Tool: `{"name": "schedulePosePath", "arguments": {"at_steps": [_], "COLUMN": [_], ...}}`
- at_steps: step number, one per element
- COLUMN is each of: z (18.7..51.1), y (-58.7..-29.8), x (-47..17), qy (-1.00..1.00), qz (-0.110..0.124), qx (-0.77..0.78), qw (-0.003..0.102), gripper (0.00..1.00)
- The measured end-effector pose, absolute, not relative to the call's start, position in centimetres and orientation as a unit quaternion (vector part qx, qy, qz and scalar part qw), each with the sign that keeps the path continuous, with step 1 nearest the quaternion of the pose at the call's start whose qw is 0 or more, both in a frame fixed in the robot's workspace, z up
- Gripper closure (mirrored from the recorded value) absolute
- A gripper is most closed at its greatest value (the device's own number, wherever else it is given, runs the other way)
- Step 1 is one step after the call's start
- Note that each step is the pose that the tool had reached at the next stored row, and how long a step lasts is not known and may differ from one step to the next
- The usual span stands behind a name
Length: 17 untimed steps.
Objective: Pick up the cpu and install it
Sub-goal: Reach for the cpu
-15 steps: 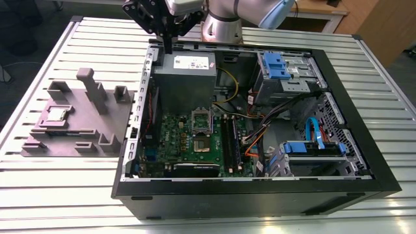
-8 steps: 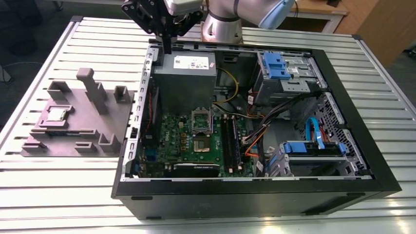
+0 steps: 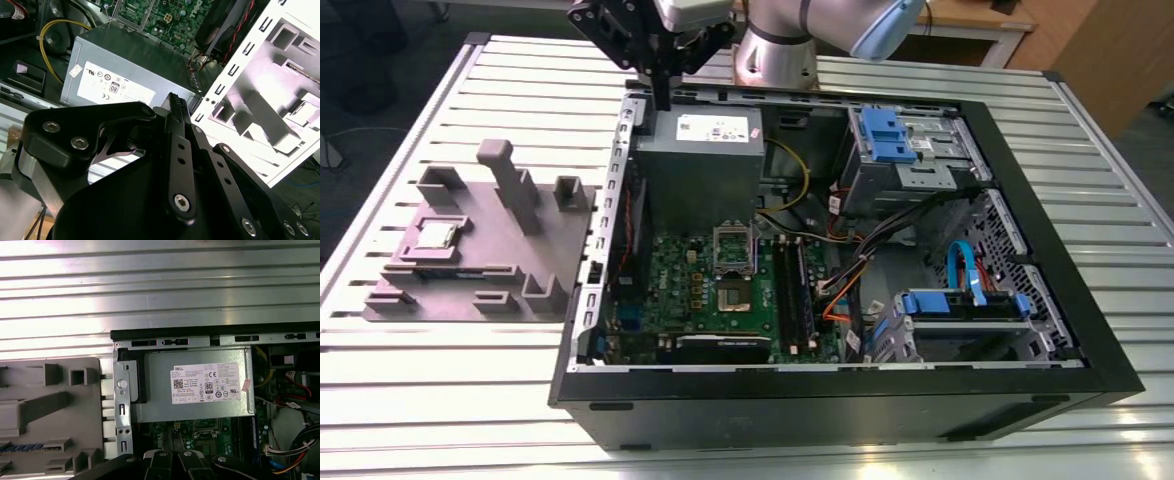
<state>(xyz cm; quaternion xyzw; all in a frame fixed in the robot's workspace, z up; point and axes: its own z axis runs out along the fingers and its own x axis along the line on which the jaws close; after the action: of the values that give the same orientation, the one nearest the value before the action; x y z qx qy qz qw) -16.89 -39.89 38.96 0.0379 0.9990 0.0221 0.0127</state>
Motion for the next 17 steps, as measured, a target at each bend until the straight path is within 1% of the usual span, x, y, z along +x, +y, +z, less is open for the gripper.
{"name": "schedulePosePath", "arguments": {"at_steps": [17], "z": [38.96], "y": [-39.89], "x": [-17.07], "qy": [0.999], "qz": [0.022], "qx": [0.038], "qw": [0.013], "gripper": [0.90]}}
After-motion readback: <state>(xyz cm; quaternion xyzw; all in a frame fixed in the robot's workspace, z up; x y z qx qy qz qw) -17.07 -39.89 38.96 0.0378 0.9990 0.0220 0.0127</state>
